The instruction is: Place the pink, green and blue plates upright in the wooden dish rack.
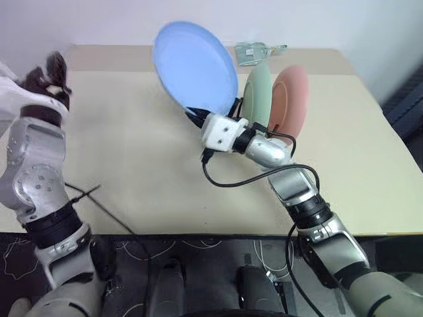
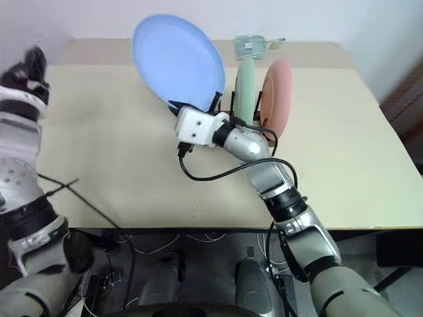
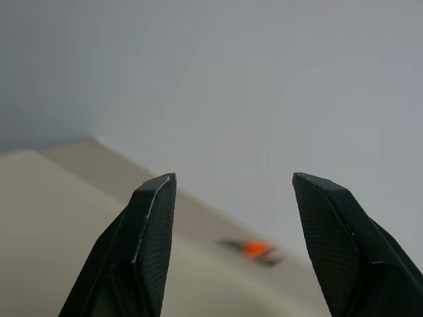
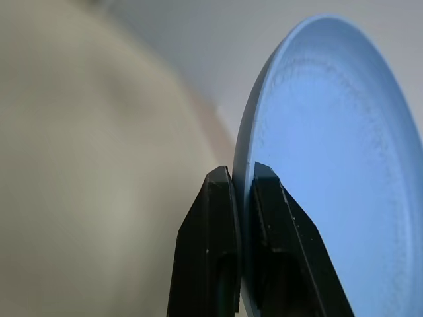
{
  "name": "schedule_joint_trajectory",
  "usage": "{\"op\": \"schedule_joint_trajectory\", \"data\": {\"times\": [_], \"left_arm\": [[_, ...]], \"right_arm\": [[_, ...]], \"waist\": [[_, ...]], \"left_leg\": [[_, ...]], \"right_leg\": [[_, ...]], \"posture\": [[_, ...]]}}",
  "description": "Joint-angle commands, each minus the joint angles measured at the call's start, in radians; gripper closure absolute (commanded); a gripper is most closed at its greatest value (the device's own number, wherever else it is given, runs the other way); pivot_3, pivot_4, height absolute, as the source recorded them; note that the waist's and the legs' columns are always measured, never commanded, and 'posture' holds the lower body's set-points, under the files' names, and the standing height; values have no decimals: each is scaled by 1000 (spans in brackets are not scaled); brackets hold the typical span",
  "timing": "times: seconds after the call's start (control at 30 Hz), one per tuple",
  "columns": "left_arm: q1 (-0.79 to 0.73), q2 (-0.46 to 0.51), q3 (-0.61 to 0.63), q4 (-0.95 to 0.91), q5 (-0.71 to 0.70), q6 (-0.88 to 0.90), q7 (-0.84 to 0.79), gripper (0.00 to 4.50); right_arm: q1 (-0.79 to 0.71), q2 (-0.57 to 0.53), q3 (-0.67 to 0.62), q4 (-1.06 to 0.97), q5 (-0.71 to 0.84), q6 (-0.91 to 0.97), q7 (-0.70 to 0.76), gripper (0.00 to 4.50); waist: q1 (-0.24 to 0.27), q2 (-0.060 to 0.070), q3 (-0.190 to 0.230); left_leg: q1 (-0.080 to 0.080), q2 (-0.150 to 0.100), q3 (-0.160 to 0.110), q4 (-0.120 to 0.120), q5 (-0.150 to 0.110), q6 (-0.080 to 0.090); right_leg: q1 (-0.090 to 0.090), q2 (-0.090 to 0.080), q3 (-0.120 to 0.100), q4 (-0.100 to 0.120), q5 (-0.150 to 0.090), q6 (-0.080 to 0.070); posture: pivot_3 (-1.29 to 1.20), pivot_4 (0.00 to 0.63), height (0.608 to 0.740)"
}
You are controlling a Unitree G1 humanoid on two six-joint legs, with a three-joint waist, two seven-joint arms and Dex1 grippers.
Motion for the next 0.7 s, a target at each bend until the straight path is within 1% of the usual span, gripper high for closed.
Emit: {"op": "schedule_joint_trajectory", "data": {"times": [0.03, 0.1, 0.13, 0.17, 0.23, 0.37, 0.7], "left_arm": [[119, 19, -216, -33, 144, -116, -182, 1636], [189, 21, -296, -40, 196, -188, -263, 1636], [216, 17, -324, -40, 209, -209, -294, 1636], [233, 13, -340, -37, 218, -225, -315, 1636], [266, 4, -383, -44, 236, -252, -359, 1636], [285, -18, -422, -56, 252, -275, -404, 1636], [295, -47, -421, -78, 260, -262, -447, 1636]], "right_arm": [[17, 43, -155, -209, 356, 261, -4, 4500], [32, 67, -204, -270, 475, 376, -58, 4500], [36, 81, -224, -293, 530, 426, -88, 4500], [39, 96, -240, -311, 578, 474, -119, 4500], [43, 113, -251, -332, 623, 532, -165, 4500], [47, 137, -252, -333, 653, 596, -240, 4500], [5, 153, -275, -222, 638, 607, -305, 4500]], "waist": [[8, 0, 0], [11, 0, 0], [10, 0, 0], [9, 1, 0], [-1, 2, 0], [-4, 2, 0], [-3, 2, 0]], "left_leg": [[-1, 0, 0, 0, -1, 1], [-1, 0, 0, 1, -2, 4], [-1, 0, 0, 1, -1, 3], [-1, 1, 0, 1, -1, 2], [-1, 1, 0, 1, -1, 2], [-1, 1, 0, 1, 1, 4], [-3, 1, 0, 1, 1, 5]], "right_leg": [[0, 0, 0, 0, 0, 0], [-1, 0, 0, 0, 1, -3], [-2, 0, 0, 0, 0, -7], [-3, 0, 0, 0, 0, -8], [-3, 1, 0, 0, 1, -9], [-4, 1, 1, 0, 1, -9], [-5, 1, 1, 0, 1, -9]], "posture": [[0, 150, 740], [0, 150, 740], [0, 150, 740], [0, 150, 740], [0, 150, 740], [0, 150, 740], [0, 150, 740]]}}
